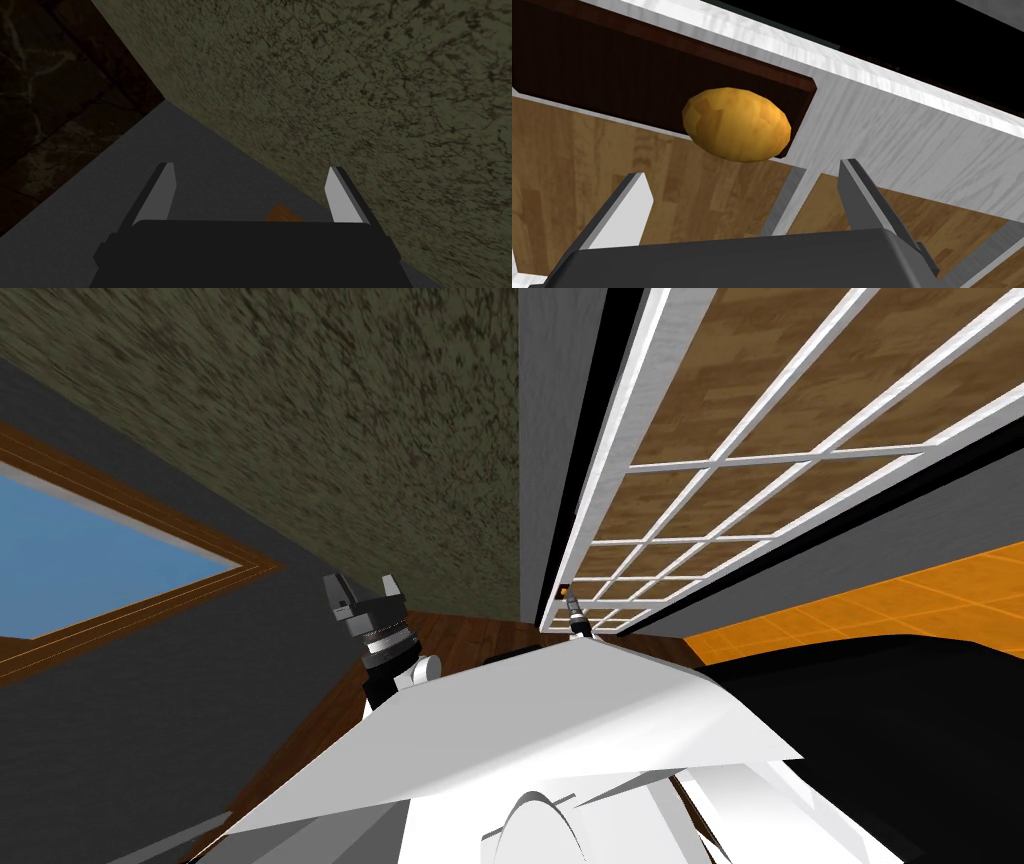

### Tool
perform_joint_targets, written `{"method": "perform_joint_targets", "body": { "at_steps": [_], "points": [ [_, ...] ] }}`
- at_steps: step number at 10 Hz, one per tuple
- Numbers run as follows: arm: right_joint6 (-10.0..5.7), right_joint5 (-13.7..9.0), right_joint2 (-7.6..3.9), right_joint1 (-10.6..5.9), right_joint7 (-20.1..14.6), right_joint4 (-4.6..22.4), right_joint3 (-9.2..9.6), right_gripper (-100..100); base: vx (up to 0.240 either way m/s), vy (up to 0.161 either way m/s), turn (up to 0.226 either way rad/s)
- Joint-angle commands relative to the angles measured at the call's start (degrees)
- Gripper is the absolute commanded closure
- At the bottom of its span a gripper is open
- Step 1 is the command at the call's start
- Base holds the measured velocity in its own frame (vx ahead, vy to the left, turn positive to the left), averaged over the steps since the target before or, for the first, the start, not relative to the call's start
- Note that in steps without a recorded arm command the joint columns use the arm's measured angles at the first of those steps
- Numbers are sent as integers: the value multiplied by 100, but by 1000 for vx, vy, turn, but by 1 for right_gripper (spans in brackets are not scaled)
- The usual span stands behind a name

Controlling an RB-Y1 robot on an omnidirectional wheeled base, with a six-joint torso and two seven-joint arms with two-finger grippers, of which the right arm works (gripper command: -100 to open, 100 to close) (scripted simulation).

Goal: Pull the door open

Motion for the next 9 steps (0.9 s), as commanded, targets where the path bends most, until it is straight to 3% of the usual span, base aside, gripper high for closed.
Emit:
{"method": "perform_joint_targets", "body": {
  "at_steps": [1, 9],
  "points": [
    [-38, 102, -9, 11, 286, 5, -1, -100, 4, 23, -63],
    [-193, 599, -55, 108, 1444, -34, -4, -100, 4, 27, -78]
  ]
}}
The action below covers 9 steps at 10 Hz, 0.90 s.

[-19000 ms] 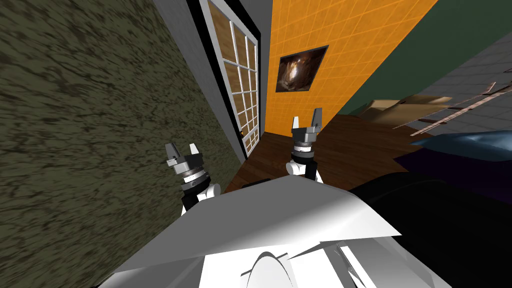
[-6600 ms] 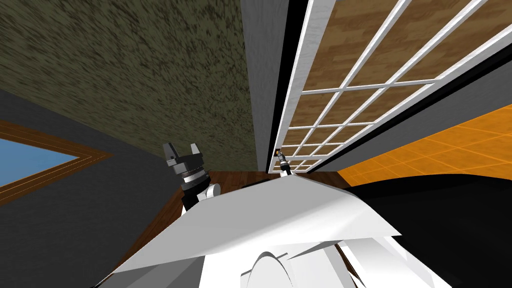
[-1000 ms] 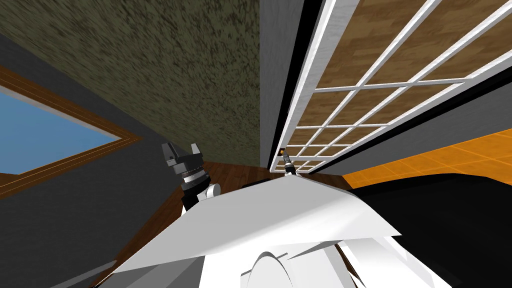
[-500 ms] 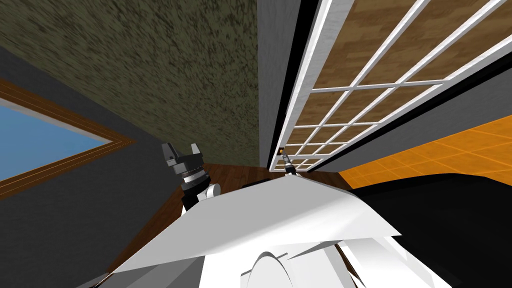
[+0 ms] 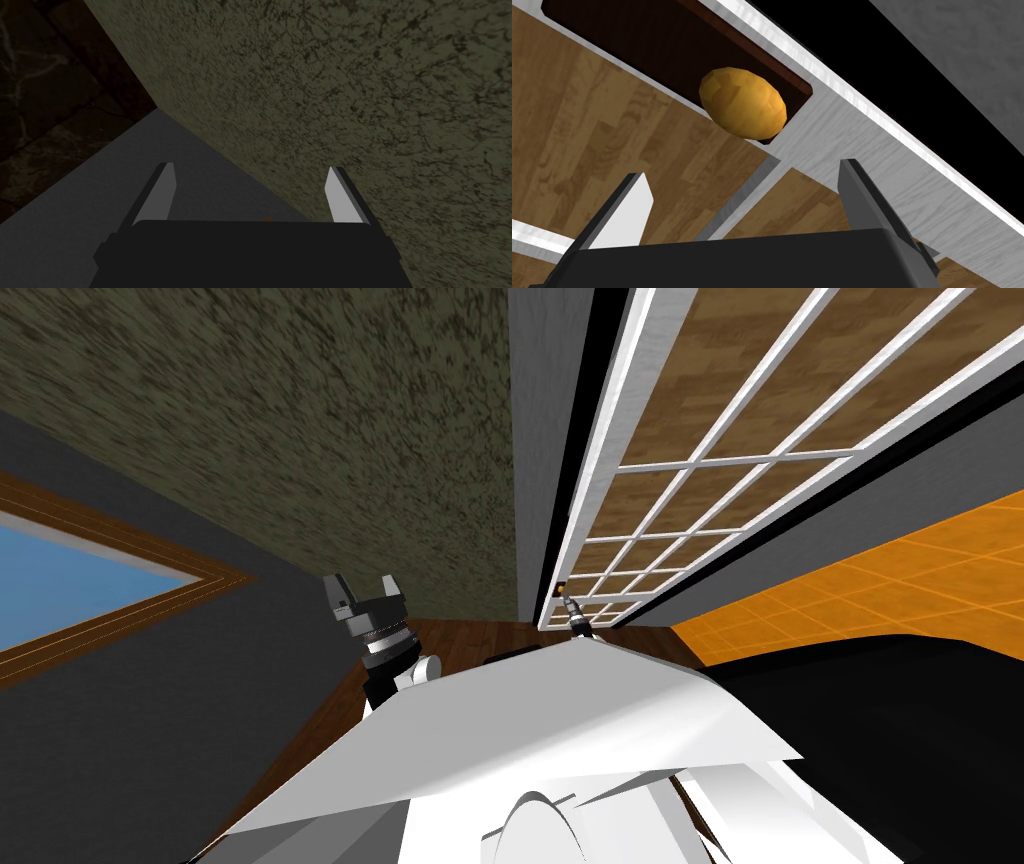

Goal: Pull the door open

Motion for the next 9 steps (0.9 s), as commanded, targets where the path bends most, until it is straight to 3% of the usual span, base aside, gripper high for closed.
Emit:
{"method": "perform_joint_targets", "body": {
  "at_steps": [1, 3, 9],
  "points": [
    [-15, 53, -1, 15, 168, -13, 0, -100, 0, 20, -45],
    [-81, 265, -20, 57, 541, -30, -1, -100, 3, 27, -105],
    [-179, 580, -49, 118, 1361, -54, -3, -100, -1, 26, -80]
  ]
}}
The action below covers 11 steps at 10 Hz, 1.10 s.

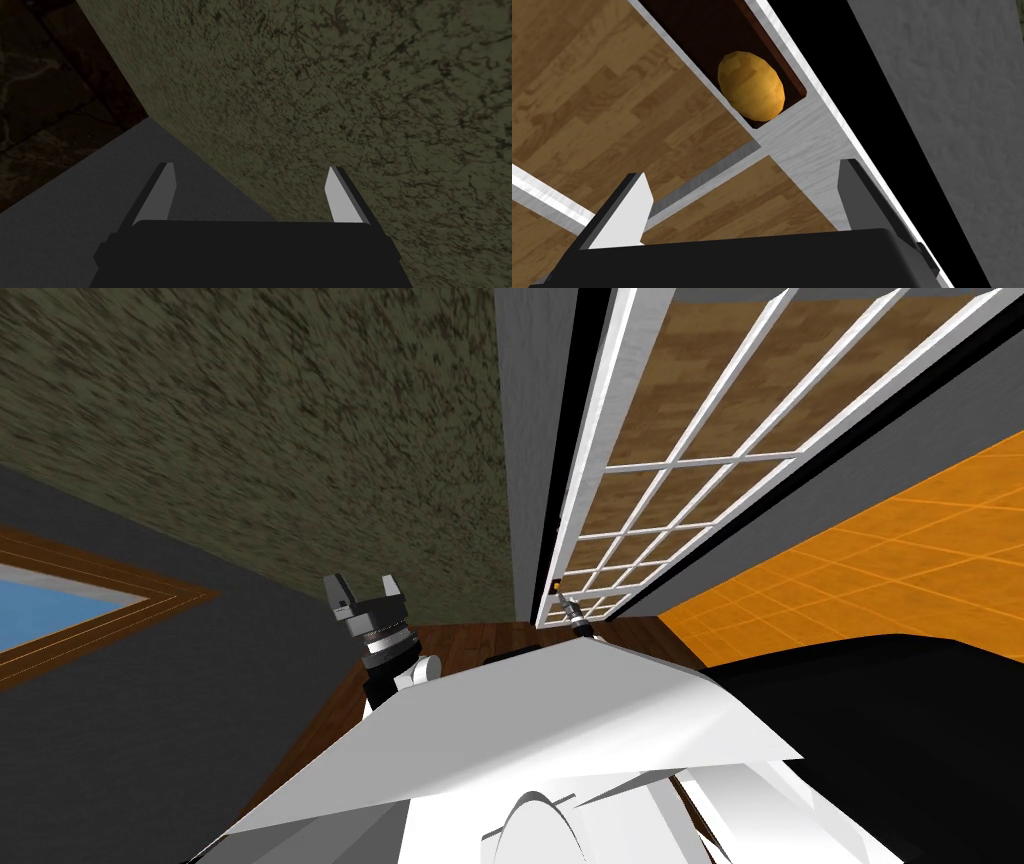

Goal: Pull the door open

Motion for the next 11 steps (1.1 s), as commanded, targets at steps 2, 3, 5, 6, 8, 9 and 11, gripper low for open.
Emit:
{"method": "perform_joint_targets", "body": {
  "at_steps": [2, 3, 5, 6, 8, 9, 11],
  "points": [
    [-46, 120, -12, 12, 328, 9, -2, -100, 1, 21, -57],
    [-77, 219, -21, 31, 555, 2, -3, -100, 2, 19, -76],
    [-107, 315, -30, 50, 799, -5, -3, -100, -1, 27, -94],
    [-136, 408, -38, 68, 1005, -13, -4, -100, -3, 26, -64],
    [-163, 495, -46, 85, 1255, -19, -4, -100, 0, 25, -75],
    [-189, 579, -54, 102, 1461, -26, -5, -100, 0, 17, -69],
    [-213, 654, -61, 117, 1681, -31, -5, -100, -4, 21, -71]
  ]
}}
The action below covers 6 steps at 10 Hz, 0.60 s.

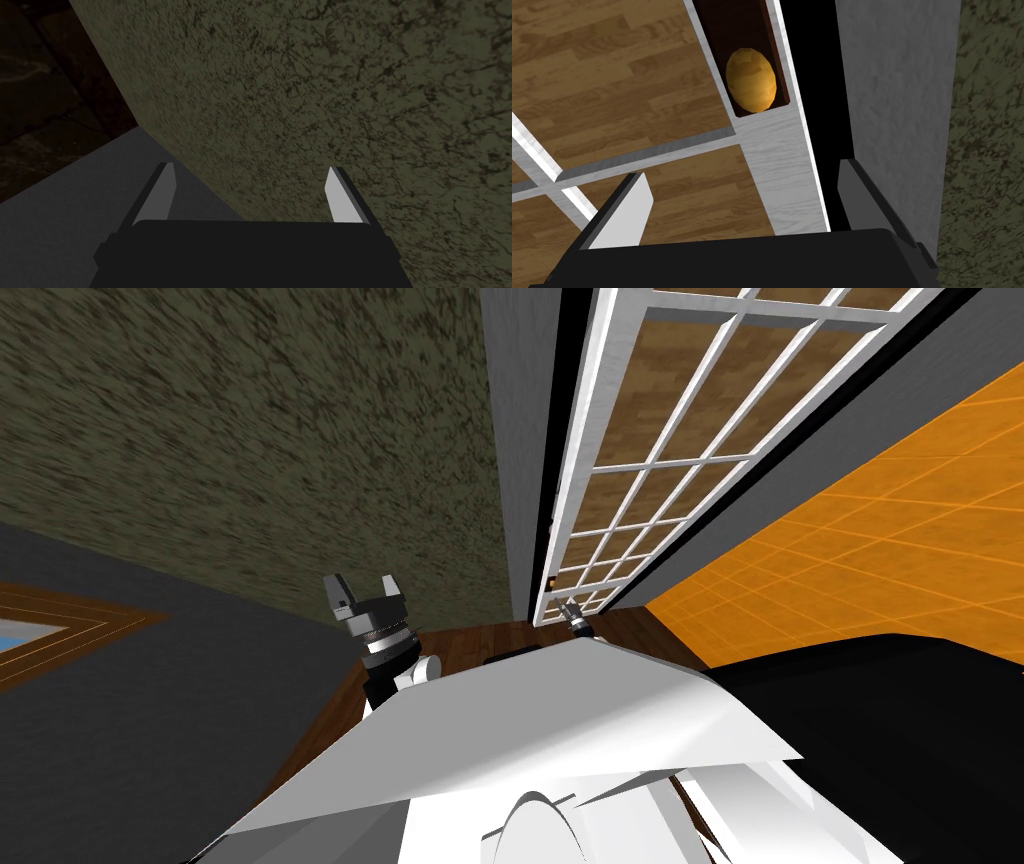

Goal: Pull the door open

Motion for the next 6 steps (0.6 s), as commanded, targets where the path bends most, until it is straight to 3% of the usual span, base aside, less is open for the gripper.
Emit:
{"method": "perform_joint_targets", "body": {
  "at_steps": [1, 6],
  "points": [
    [-33, 88, -8, 14, 273, -2, -1, -100, 1, 16, -50],
    [-106, 322, -30, 60, 954, -20, -2, -100, -2, 19, -65]
  ]
}}
